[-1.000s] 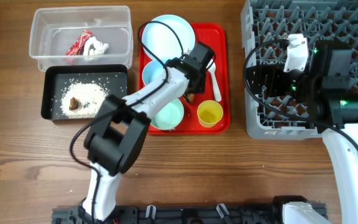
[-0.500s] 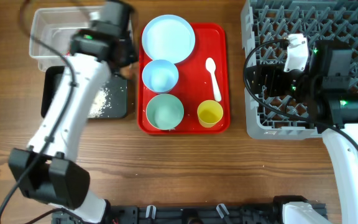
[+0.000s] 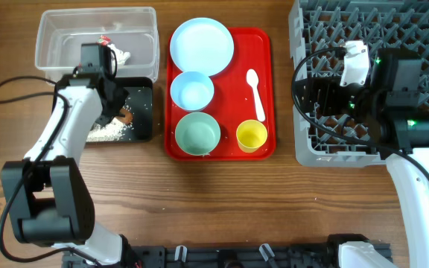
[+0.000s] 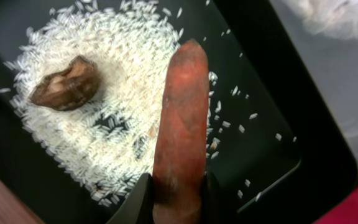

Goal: Sort waste into correct bins and load items into the dishwasher rack
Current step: 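Carry the carrot left and release it onto the black tray, then grasp the yellow cup with the left gripper and lift it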

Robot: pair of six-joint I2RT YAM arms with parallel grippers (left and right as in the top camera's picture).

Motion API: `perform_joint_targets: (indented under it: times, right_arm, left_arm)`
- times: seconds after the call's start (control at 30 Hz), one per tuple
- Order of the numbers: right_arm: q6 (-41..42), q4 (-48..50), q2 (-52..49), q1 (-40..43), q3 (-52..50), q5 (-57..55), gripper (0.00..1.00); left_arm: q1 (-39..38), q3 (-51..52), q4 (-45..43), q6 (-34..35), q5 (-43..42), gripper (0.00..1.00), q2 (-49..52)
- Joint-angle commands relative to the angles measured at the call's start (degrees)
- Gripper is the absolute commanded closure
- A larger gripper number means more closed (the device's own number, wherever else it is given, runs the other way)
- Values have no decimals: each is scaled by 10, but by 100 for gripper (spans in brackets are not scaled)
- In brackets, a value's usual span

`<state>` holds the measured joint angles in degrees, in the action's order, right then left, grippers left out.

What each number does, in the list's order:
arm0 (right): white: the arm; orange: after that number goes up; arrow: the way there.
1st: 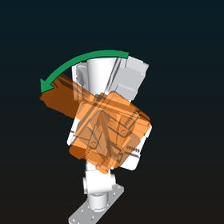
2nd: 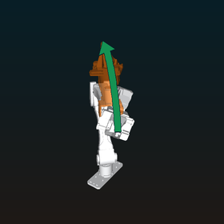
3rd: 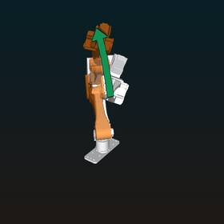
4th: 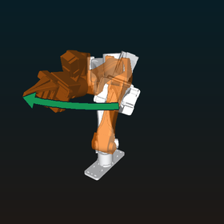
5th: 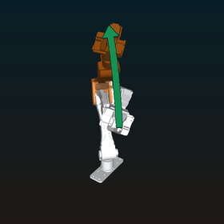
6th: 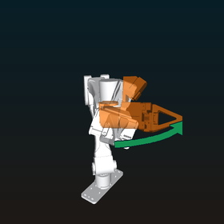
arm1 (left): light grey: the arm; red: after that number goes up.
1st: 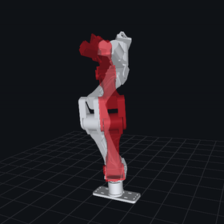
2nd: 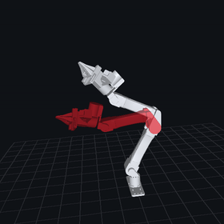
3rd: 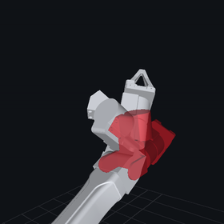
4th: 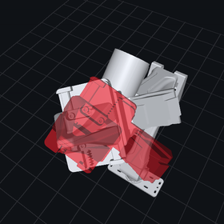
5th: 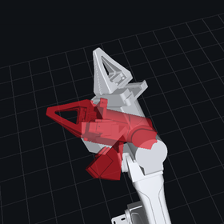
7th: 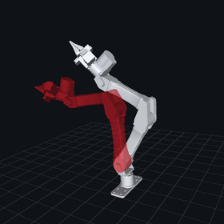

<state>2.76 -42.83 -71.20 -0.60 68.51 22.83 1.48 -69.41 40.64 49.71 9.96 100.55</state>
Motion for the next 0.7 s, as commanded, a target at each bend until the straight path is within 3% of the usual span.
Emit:
perform_joint_targets:
  times: [0.0, 0.3, 0.6, 0.67]
  right_arm:
    - [3, 0, -6, -1, 11, -6, 1]
    - [3, 0, -6, -1, 11, -6, 0]
    - [3, 0, -6, -1, 11, -6, 0]
    - [2, -1, -6, -1, 11, -6, 0]
  left_arm:
    - [3, 32, -36, 22, 0, 95, 0]
    - [3, 40, -45, 21, 10, 66, 0]
    - [3, 39, -52, 17, 10, 66, 0]
    - [3, 26, -62, -49, -23, 64, -5]
